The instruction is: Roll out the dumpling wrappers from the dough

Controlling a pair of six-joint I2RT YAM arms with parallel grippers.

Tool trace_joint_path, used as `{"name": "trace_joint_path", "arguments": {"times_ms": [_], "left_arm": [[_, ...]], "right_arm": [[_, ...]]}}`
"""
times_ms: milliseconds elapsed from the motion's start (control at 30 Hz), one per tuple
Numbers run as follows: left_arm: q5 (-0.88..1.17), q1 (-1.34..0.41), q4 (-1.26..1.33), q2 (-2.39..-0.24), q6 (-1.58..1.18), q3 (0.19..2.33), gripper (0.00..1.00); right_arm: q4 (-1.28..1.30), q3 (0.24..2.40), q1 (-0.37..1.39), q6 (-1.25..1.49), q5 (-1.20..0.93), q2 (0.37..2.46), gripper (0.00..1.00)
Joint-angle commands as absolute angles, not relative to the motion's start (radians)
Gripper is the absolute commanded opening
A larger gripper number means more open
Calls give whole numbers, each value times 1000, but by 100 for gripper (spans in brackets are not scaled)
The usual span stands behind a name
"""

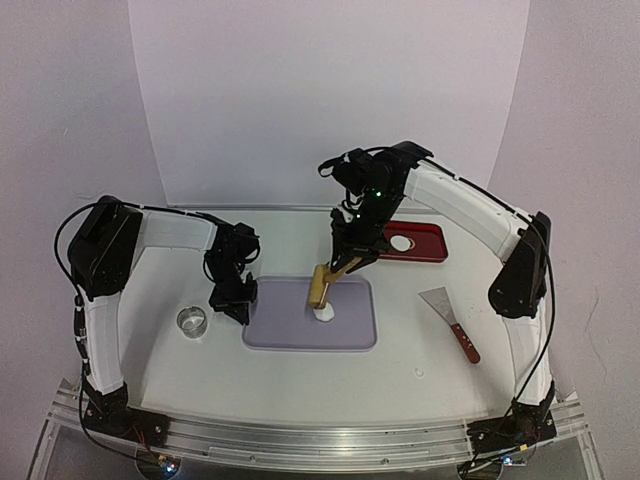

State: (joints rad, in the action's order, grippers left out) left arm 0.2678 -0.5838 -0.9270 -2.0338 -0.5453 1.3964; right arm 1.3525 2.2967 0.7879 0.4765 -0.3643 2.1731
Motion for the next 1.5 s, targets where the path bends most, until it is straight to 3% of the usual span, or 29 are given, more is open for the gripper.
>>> {"name": "trace_joint_path", "arguments": {"times_ms": [0,967,1467], "left_arm": [[231,-588,-967,-2038,-531,1428,0],[222,-587,-910,-2020,-480,1350,0],[224,-588,-906,-2030,-461,1336,0]], "right_arm": [[1643,2321,788,483,-341,2168,0],[1523,2116,767,471,-308,2255,0],[1566,2212,763,475,-276,2275,0]]}}
